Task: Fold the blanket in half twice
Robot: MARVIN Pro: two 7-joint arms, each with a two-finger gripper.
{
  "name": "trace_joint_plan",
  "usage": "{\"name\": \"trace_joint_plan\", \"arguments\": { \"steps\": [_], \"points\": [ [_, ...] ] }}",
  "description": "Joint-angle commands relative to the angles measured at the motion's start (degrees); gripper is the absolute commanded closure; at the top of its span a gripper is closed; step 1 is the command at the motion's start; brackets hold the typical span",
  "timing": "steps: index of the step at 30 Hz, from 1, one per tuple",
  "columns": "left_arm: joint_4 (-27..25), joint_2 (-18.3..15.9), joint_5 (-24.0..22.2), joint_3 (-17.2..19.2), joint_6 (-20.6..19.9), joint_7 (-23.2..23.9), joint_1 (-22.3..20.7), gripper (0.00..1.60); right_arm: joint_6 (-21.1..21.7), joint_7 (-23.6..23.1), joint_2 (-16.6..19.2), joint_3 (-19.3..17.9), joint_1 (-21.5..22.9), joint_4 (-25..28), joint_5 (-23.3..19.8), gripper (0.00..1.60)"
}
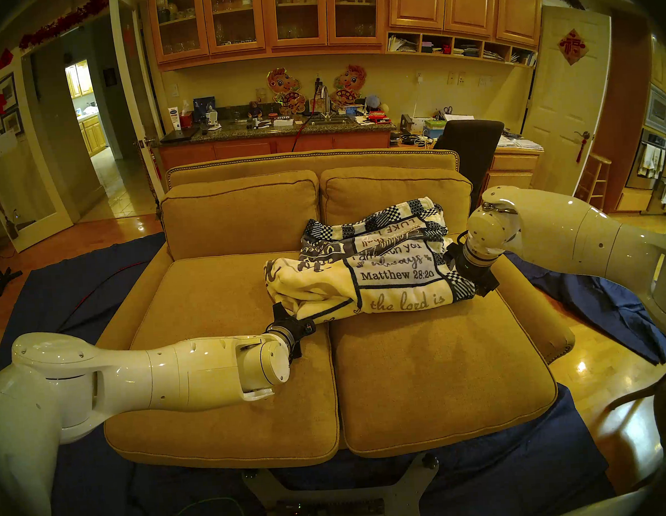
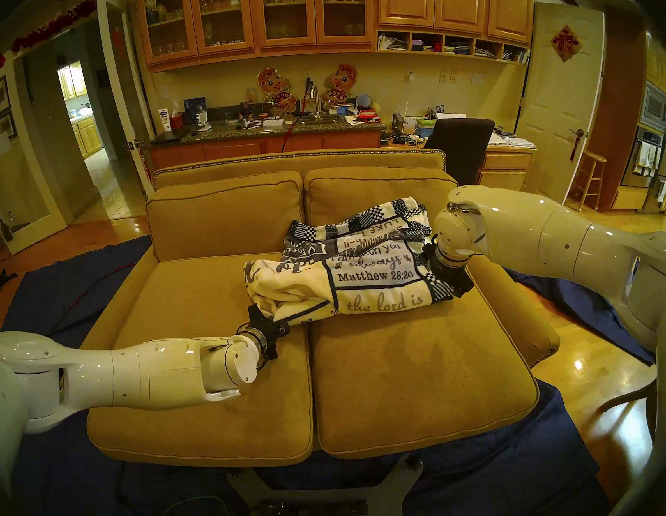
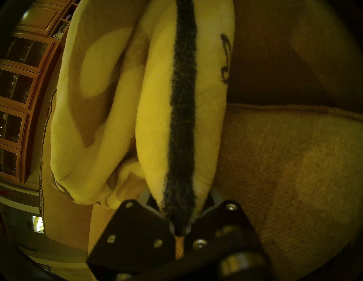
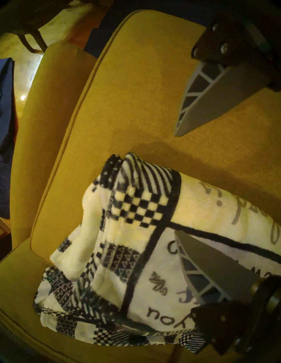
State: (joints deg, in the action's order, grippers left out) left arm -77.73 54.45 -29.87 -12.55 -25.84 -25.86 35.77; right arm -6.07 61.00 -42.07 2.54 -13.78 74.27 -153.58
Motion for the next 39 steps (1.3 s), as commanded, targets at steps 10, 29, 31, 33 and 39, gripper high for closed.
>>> {"name": "trace_joint_plan", "arguments": {
  "steps": [10,29,31,33,39],
  "points": [
    [-0.42,-1.81,-0.44,-0.02,-2.32,0.17,-0.85,1.6,-3.33,-1.58,-2.63,-0.15,-1.11,-3.61,0.39,0.0],
    [-1.84,-3.11,-0.98,-0.74,-4.19,0.37,-2.12,1.6,-8.53,-5.05,-5.77,0.1,-3.1,-5.49,2.04,0.0],
    [-1.82,-3.12,-1.02,-0.84,-4.24,0.53,-2.28,1.6,-8.79,-5.33,-6.3,0.1,-3.22,-6.01,2.14,0.0],
    [-1.54,-3.0,-1.07,-0.93,-4.15,0.74,-2.39,1.6,-9.4,-5.69,-6.57,0.08,-3.34,-6.14,2.32,0.0],
    [-0.75,-2.4,-1.02,-1.1,-3.84,1.36,-2.68,1.6,-10.91,-6.46,-7.76,0.16,-3.5,-7.08,2.68,0.0]
  ]
}}
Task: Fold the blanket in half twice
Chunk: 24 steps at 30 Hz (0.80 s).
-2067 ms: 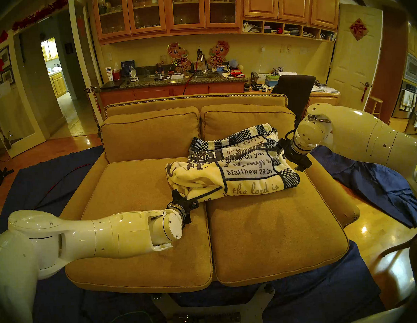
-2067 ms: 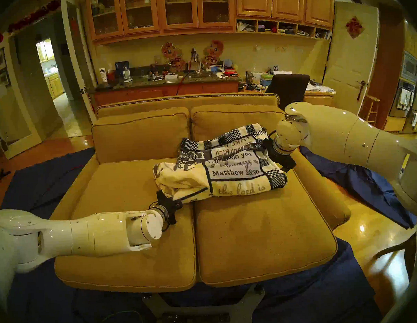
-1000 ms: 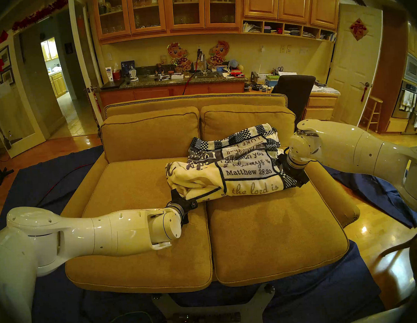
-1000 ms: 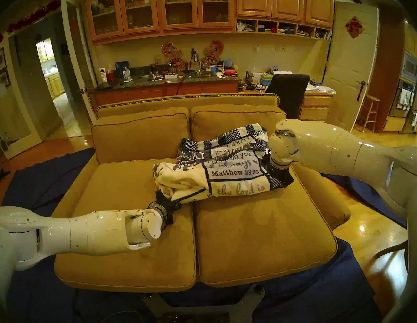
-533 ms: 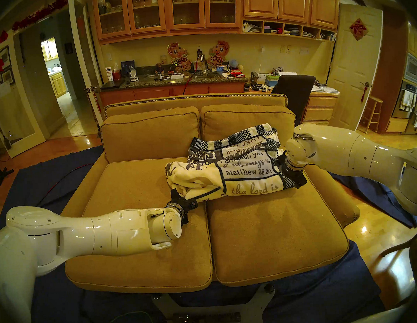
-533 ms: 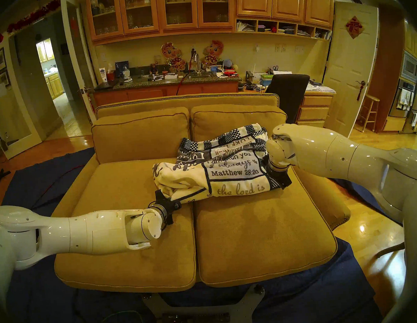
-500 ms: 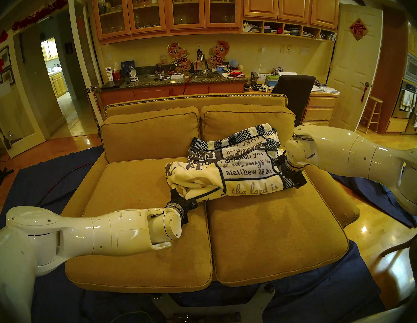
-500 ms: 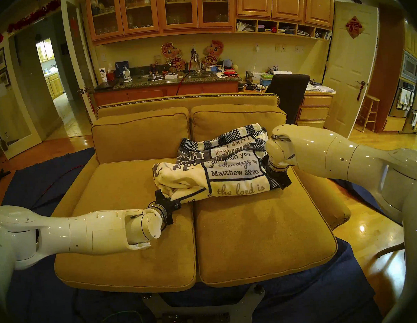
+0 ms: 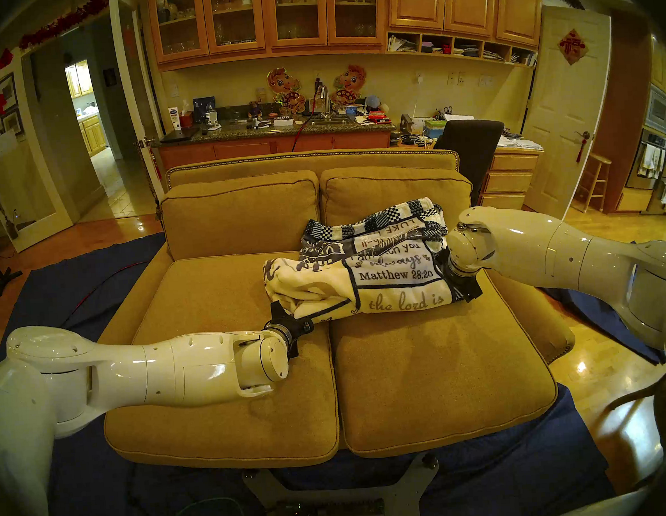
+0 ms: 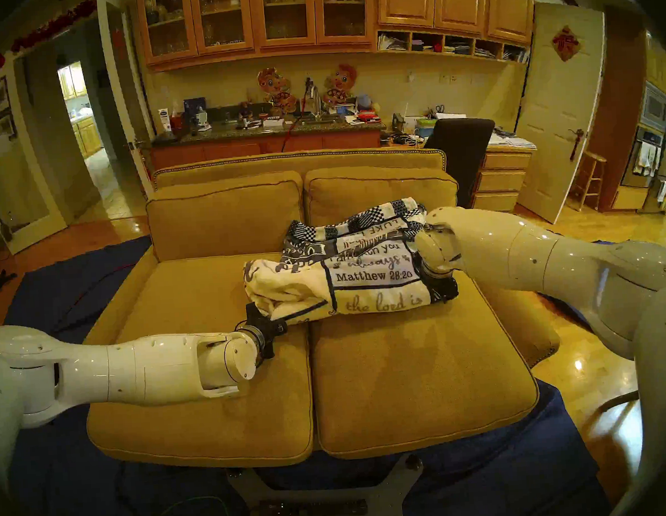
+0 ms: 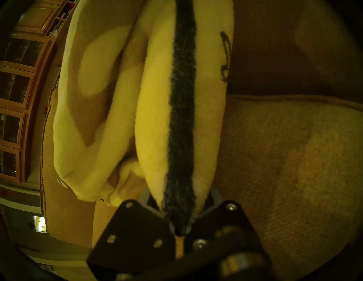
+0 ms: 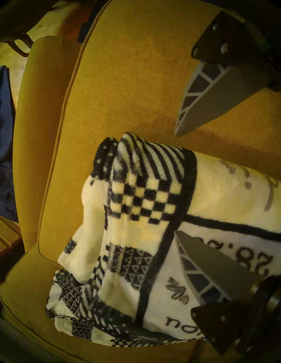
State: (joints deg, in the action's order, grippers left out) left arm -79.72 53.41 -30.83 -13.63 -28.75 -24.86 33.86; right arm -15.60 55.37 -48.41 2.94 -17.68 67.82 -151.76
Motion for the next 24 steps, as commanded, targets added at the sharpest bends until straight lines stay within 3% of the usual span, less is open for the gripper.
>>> {"name": "trace_joint_plan", "arguments": {
  "steps": [1,17,24],
  "points": [
    [1.3,-1.3,-0.01,-0.05,-0.87,0.44,-0.81,1.6,-1.44,-0.46,-1.88,0.04,0.5,-1.09,1.09,0.0],
    [1.79,-0.86,0.04,-0.45,-0.77,1.57,-1.32,1.6,-1.71,-0.02,-2.08,1.64,0.21,-2.51,1.32,0.0],
    [1.48,-0.88,-0.2,-0.56,-1.22,1.53,-1.32,1.6,-7.6,-5.56,-5.14,3.5,-2.76,-5.7,5.49,0.0]
  ]
}}
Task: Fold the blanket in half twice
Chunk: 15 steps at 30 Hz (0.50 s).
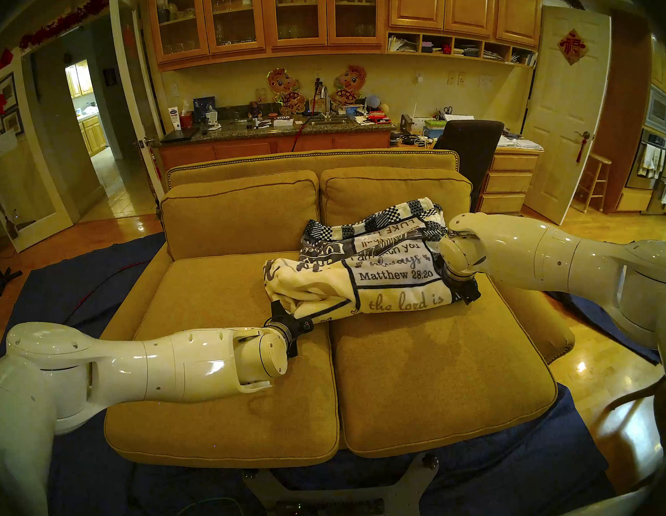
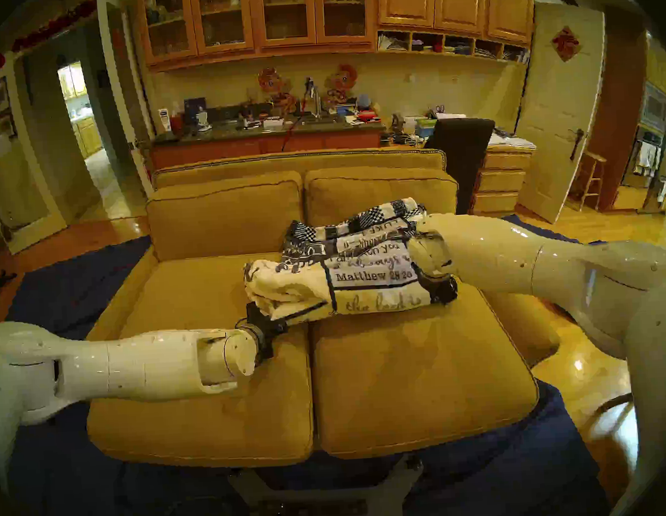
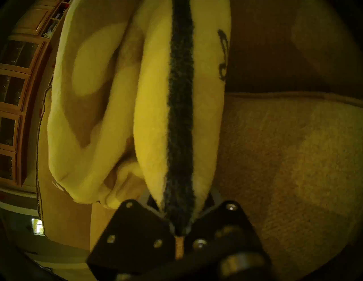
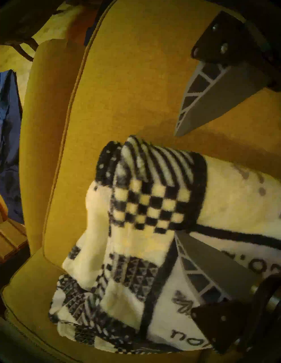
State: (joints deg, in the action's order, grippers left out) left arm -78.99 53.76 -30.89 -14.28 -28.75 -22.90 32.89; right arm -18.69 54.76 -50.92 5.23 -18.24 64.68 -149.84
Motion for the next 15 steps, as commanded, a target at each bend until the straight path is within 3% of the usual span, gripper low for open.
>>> {"name": "trace_joint_plan", "arguments": {
  "steps": [1,7,14,15],
  "points": [
    [0.67,-1.26,-0.19,0.09,-1.28,-0.48,-0.32,1.6,-5.22,-5.44,-3.23,1.45,-2.81,-3.29,3.74,0.0],
    [-0.11,-1.49,-0.42,-0.03,-2.0,-0.85,-0.37,1.6,-6.63,-7.47,-5.19,1.79,-4.69,-6.32,3.0,0.0],
    [-0.93,-1.79,-0.66,-0.15,-2.82,-1.42,-0.6,1.6,-6.15,-7.57,-5.24,1.74,-3.72,-6.6,2.5,0.0],
    [-0.9,-1.73,-0.7,-0.25,-2.79,-1.39,-0.7,1.6,-6.0,-7.57,-5.01,1.69,-3.46,-6.33,2.51,0.62]
  ]
}}
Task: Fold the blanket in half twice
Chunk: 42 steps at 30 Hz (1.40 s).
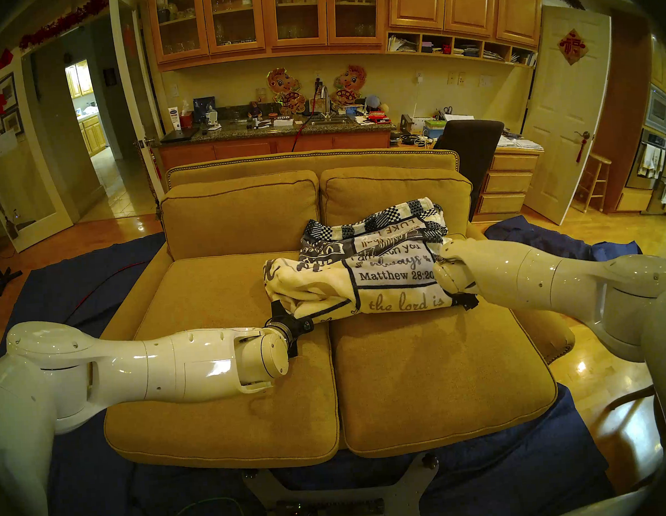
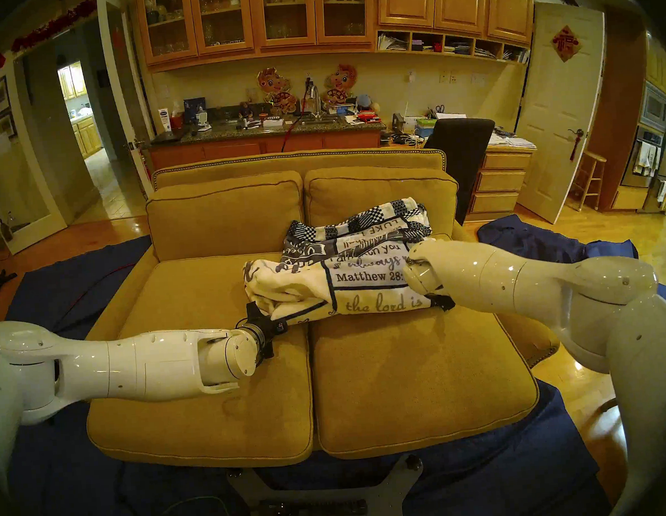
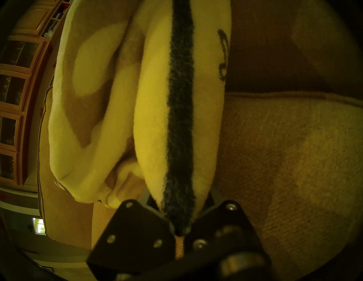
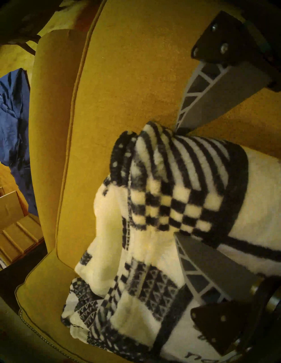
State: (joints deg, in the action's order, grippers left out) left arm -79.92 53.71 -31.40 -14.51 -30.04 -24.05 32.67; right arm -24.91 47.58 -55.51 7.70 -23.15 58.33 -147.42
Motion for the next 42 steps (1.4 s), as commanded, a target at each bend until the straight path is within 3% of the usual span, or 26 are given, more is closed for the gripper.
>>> {"name": "trace_joint_plan", "arguments": {
  "steps": [1,2,3,5,18,19,20,42],
  "points": [
    [0.05,-1.67,-0.2,-0.05,-1.45,-0.22,-0.52,1.6,0.4,-0.4,-0.23,-0.76,1.59,0.23,0.15,0.87],
    [0.05,-1.67,-0.2,-0.05,-1.45,-0.22,-0.52,1.6,0.4,-0.4,-0.23,-0.76,1.59,0.23,0.15,0.87],
    [0.06,-1.64,-0.22,-0.09,-1.45,-0.23,-0.56,1.6,0.48,-0.3,-0.04,-0.77,1.71,0.43,0.17,1.2],
    [0.05,-1.6,-0.23,-0.16,-1.41,-0.23,-0.64,1.6,0.82,-0.17,0.8,-0.75,2.19,1.19,0.25,1.6],
    [-5.6,-4.7,-0.03,-2.39,-4.66,0.04,-1.8,1.6,7.19,2.94,10.84,1.19,8.19,9.36,3.23,1.6],
    [-6.1,-4.96,-0.07,-2.58,-4.9,0.01,-1.78,1.6,7.32,3.53,10.12,1.45,8.6,8.27,3.15,1.6],
    [-6.78,-5.28,-0.07,-3.03,-5.23,0.35,-1.81,1.6,8.2,3.61,12.15,1.39,9.09,10.37,3.5,1.6],
    [-23.07,-14.3,-1.17,-7.58,-9.59,0.89,-0.88,1.6,16.06,8.99,21.55,6.09,14.3,13.67,3.21,1.6]
  ]
}}
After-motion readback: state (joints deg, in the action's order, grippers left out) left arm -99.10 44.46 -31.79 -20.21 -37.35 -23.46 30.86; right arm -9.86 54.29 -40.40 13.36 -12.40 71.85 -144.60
